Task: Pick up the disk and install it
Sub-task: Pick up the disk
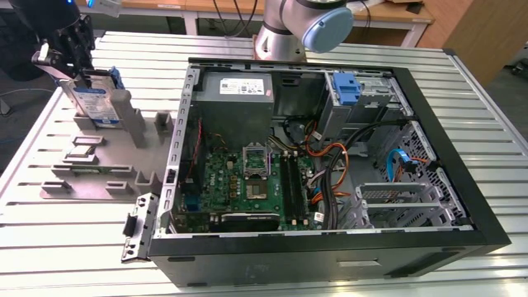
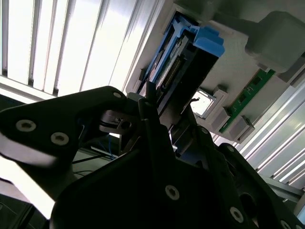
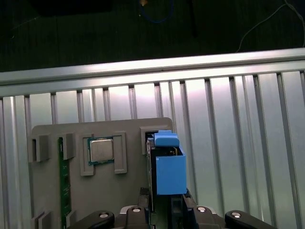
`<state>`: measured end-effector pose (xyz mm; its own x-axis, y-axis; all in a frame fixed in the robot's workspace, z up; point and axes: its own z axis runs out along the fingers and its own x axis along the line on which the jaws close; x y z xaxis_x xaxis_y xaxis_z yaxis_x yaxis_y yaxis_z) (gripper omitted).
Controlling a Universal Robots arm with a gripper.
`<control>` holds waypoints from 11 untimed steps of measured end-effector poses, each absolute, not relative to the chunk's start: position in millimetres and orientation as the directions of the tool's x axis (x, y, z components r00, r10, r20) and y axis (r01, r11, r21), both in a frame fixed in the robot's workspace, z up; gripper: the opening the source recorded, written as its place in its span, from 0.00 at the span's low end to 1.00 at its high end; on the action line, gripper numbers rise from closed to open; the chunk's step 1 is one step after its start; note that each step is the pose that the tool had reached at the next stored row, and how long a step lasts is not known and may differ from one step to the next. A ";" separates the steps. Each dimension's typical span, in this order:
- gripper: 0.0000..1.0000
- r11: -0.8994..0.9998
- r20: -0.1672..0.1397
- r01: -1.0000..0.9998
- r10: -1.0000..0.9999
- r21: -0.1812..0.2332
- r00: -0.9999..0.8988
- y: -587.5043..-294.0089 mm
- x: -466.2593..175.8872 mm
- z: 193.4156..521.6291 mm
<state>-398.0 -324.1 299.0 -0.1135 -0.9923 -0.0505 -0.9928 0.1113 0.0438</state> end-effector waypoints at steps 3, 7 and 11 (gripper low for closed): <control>0.43 0.111 -0.050 -0.993 -0.992 0.045 -0.113 -324.2 -398.0 299.2; 0.43 0.109 -0.050 -0.993 -0.993 0.045 -0.111 -324.1 -398.0 299.4; 0.43 0.093 -0.050 -0.995 -0.994 0.045 -0.095 -324.1 -397.0 299.4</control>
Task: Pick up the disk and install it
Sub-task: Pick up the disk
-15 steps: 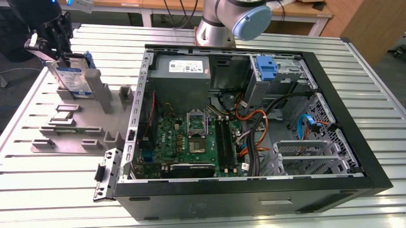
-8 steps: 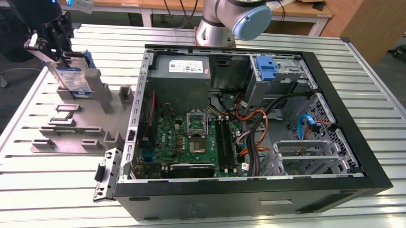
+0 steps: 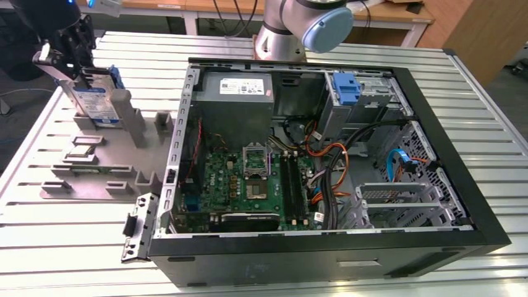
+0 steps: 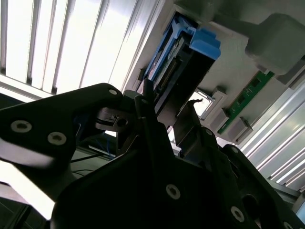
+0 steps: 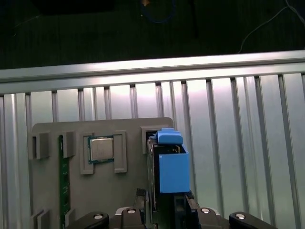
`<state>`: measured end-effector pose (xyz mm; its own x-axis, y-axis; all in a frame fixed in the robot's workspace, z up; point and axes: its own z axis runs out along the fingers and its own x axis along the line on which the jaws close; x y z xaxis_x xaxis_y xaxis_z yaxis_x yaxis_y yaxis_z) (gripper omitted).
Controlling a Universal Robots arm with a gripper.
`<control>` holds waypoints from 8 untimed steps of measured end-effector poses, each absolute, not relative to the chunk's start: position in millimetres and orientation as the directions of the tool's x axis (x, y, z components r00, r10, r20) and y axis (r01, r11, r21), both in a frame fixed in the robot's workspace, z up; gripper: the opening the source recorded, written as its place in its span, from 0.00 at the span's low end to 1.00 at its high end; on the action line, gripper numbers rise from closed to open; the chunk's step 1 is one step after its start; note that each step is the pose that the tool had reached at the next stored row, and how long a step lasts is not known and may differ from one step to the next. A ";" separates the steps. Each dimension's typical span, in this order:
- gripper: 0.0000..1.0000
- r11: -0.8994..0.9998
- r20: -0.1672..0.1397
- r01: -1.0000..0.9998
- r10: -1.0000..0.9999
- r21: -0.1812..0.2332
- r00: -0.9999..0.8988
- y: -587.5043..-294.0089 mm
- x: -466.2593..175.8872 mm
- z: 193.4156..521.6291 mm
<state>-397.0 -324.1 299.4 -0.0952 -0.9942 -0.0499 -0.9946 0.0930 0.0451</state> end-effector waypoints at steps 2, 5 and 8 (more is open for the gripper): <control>0.43 0.091 -0.050 -0.995 -0.994 0.046 -0.093 -324.2 -396.8 301.1; 0.43 0.091 -0.050 -0.995 -0.994 0.046 -0.093 -324.2 -396.8 304.3; 0.43 0.091 -0.050 -0.995 -0.994 0.046 -0.093 -324.1 -396.7 304.3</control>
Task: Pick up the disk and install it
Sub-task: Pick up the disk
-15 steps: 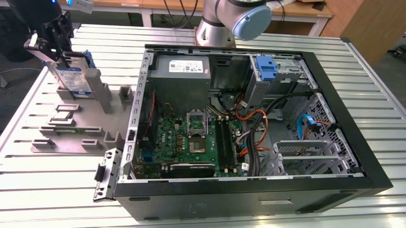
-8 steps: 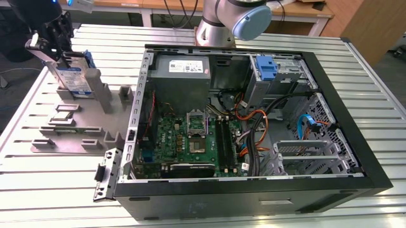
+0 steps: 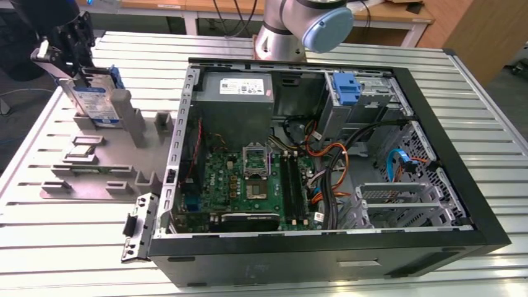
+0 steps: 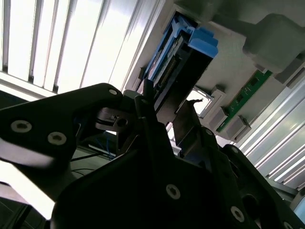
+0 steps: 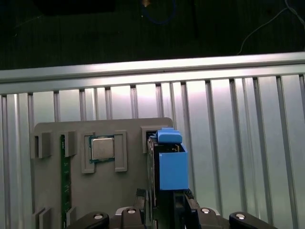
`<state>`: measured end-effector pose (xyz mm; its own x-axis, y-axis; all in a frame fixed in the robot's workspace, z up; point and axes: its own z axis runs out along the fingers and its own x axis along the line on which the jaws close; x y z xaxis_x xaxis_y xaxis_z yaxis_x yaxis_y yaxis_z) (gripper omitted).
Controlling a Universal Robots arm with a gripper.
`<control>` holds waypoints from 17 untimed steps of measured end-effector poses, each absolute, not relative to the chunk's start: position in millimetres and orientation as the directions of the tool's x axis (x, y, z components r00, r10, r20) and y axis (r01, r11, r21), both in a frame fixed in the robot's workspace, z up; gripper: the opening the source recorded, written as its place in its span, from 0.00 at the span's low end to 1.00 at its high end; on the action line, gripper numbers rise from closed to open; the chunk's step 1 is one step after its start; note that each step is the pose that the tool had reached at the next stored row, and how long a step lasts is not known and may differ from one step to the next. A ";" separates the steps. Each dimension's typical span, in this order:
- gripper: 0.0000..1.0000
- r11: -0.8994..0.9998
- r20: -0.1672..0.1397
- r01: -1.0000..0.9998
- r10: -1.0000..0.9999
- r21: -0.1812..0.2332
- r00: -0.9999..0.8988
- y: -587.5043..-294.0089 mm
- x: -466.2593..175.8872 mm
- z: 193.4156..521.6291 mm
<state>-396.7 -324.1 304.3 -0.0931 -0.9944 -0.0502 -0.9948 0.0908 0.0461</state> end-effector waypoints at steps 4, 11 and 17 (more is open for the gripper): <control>0.43 0.077 -0.050 -0.996 -0.996 0.046 -0.080 -324.2 -394.8 303.7; 0.43 0.027 -0.050 -0.999 -0.998 0.046 -0.029 -324.2 -392.9 302.8; 0.43 0.025 -0.050 -0.999 -0.998 0.046 -0.027 -324.1 -392.9 303.4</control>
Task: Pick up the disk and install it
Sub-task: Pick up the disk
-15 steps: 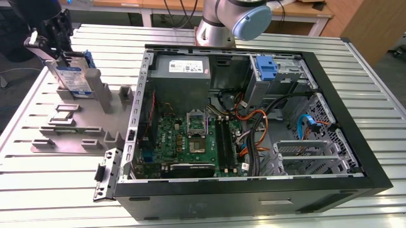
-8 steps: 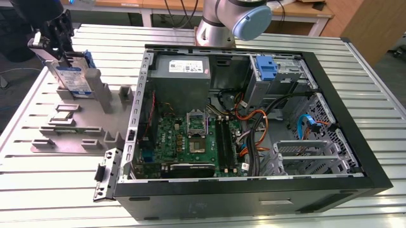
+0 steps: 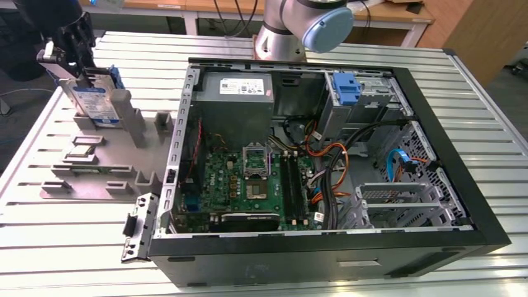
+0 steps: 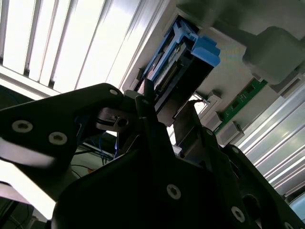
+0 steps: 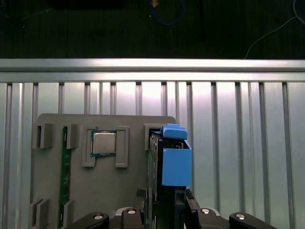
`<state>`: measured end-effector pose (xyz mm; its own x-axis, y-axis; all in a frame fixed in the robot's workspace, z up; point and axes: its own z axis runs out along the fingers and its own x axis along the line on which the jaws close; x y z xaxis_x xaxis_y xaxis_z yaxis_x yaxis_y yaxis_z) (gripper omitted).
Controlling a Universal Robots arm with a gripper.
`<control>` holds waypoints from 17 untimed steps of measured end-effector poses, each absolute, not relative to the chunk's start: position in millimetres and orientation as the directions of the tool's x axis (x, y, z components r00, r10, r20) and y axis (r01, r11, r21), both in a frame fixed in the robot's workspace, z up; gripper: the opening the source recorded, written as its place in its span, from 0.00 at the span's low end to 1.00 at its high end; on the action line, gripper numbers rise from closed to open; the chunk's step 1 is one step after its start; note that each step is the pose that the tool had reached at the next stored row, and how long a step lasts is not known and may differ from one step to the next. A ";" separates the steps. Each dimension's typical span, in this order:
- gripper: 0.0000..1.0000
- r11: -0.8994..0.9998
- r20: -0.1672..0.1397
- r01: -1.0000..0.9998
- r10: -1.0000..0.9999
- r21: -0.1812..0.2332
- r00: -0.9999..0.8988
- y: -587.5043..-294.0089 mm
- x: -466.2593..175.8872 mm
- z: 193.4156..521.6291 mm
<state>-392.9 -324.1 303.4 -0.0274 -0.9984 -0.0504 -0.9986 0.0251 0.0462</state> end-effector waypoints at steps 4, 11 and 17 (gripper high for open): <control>0.43 0.025 -0.050 -0.999 -0.998 0.046 -0.027 -324.2 -392.9 303.5; 0.35 0.025 -0.050 -0.999 -0.998 0.046 -0.027 -324.2 -392.9 303.5; 0.35 0.025 -0.050 -0.999 -0.998 0.046 -0.027 -324.2 -392.9 303.5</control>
<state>-392.9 -324.2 303.5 -0.0272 -0.9984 -0.0503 -0.9986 0.0249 0.0463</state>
